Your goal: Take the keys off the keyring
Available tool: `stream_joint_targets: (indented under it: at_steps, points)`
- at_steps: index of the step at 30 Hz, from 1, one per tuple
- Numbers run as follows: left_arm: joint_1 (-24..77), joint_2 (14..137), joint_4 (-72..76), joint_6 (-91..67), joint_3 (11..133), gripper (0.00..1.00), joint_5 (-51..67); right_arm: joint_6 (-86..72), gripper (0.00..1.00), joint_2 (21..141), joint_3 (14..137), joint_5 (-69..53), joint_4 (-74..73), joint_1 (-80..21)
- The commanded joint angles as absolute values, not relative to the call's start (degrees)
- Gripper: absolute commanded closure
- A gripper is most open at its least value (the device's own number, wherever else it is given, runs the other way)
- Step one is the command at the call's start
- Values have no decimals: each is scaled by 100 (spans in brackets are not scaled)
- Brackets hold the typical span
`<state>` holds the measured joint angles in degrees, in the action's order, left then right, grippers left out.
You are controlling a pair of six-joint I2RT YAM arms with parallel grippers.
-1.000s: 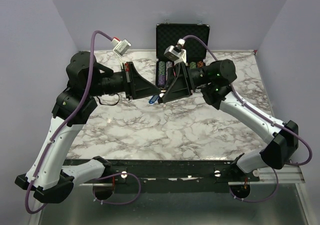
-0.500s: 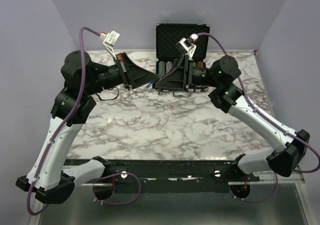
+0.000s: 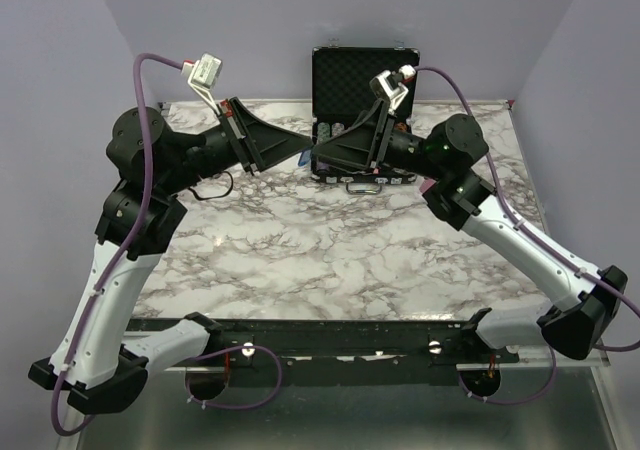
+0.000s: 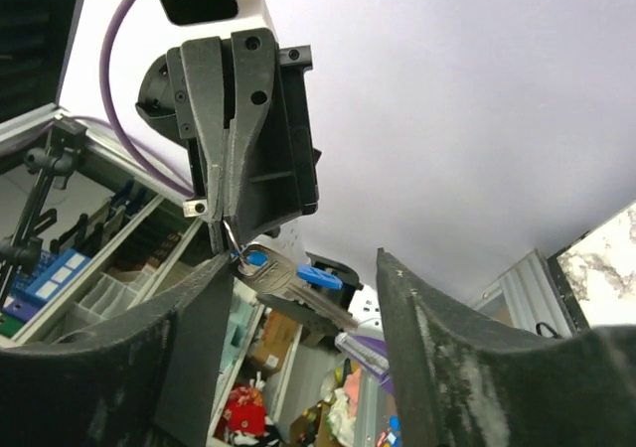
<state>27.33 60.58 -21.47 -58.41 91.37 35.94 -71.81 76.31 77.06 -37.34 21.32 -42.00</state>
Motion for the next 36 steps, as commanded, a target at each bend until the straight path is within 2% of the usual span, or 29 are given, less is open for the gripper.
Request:
stream_joint_targets:
  at_steps: [1, 5, 14, 25, 36]
  points:
    - [2742, 5871, -1741, -6073, 9211, 100, 3683, -7198, 31, 7436, 7454, -3190, 2450, -4166]
    - [2733, 5792, -1600, -6178, 9062, 100, 3665, -7663, 22, 7453, 7234, -3287, 3601, -4166]
    - [2742, 5766, -1230, -6460, 8903, 100, 3657, -8095, 24, 7778, 7426, -3612, 4579, -4175]
    - [2742, 5792, -1230, -6539, 8860, 100, 3454, -7963, 38, 7787, 7611, -3823, 4570, -4175]
    - [2742, 5739, -1213, -6557, 8692, 100, 3278, -7471, 53, 7963, 8121, -4043, 3718, -4175]
